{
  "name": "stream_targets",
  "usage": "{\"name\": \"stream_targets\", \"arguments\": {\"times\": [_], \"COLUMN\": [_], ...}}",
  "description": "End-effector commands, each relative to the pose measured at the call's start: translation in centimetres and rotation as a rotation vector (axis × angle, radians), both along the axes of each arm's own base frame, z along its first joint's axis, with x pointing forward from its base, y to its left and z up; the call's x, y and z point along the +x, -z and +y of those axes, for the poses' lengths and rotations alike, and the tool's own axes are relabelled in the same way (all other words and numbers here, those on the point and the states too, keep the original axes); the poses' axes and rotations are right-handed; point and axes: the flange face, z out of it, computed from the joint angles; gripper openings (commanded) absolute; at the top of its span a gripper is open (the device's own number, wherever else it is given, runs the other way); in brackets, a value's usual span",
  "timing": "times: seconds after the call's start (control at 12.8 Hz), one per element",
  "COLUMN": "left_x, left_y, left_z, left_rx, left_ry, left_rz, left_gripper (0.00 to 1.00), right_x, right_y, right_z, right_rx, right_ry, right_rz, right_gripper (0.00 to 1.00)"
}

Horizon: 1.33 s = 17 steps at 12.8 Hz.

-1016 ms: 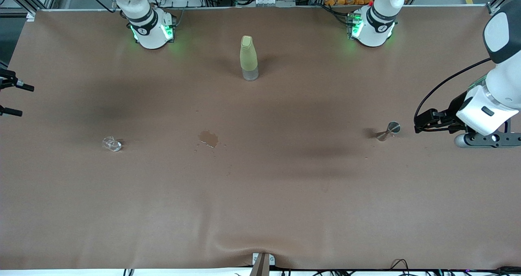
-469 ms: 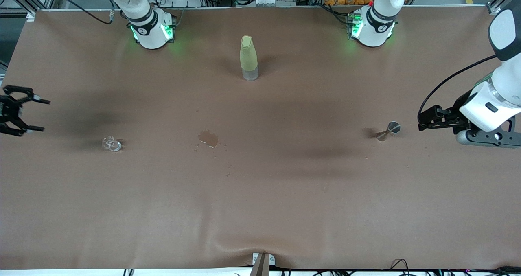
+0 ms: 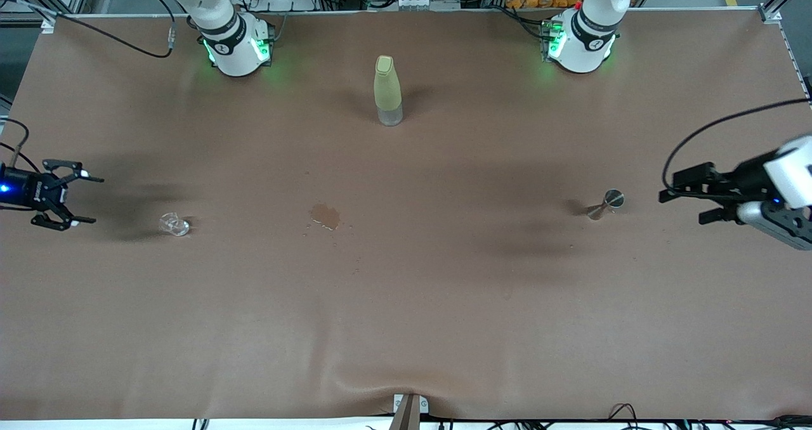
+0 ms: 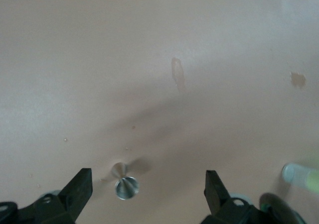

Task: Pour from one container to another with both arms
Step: 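Move the right gripper to the glass beaker while the left gripper reaches the jigger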

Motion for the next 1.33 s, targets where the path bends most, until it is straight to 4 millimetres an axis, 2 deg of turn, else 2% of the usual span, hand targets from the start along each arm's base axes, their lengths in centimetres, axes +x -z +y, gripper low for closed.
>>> {"name": "stream_targets", "arguments": {"times": [0.0,0.16,0.23,0.31,0.39,0.55,0.78,1.02,1.09,1.25], "left_x": [0.3,0.5,0.8,0.9,1.0,1.0,0.2,-0.1,-0.5,-1.2], "left_y": [3.9,6.9,8.5,10.1,11.6,13.9,19.0,23.2,25.1,28.2], "left_z": [1.4,2.7,3.3,4.4,5.4,8.3,10.5,9.9,10.9,10.9], "left_rx": [-0.055,-0.083,-0.105,-0.136,-0.187,-0.316,-0.480,-0.626,-0.672,-0.750], "left_ry": [0.198,0.281,0.316,0.344,0.356,0.354,0.435,0.555,0.561,0.624], "left_rz": [-0.018,-0.005,-0.008,-0.018,-0.037,-0.117,-0.184,-0.298,-0.334,-0.420], "left_gripper": [1.00,1.00,1.00,1.00,1.00,1.00,1.00,1.00,1.00,1.00], "right_x": [2.2,1.8,1.6,1.5,0.9,0.6,0.4,0.0,-0.1,-0.3], "right_y": [1.9,4.2,6.1,7.7,10.2,12.8,14.7,16.6,17.4,18.0], "right_z": [-1.2,-1.2,-0.8,-0.4,-0.2,0.3,1.1,1.7,2.1,2.4], "right_rx": [0.039,0.048,0.057,0.063,0.084,0.112,0.121,0.130,0.134,0.140], "right_ry": [0.001,-0.022,-0.049,-0.070,-0.075,-0.070,-0.091,-0.108,-0.118,-0.120], "right_rz": [-0.069,-0.115,-0.170,-0.207,-0.211,-0.224,-0.254,-0.279,-0.297,-0.291], "right_gripper": [1.00,1.00,1.00,1.00,1.00,1.00,1.00,1.00,1.00,1.00]}}
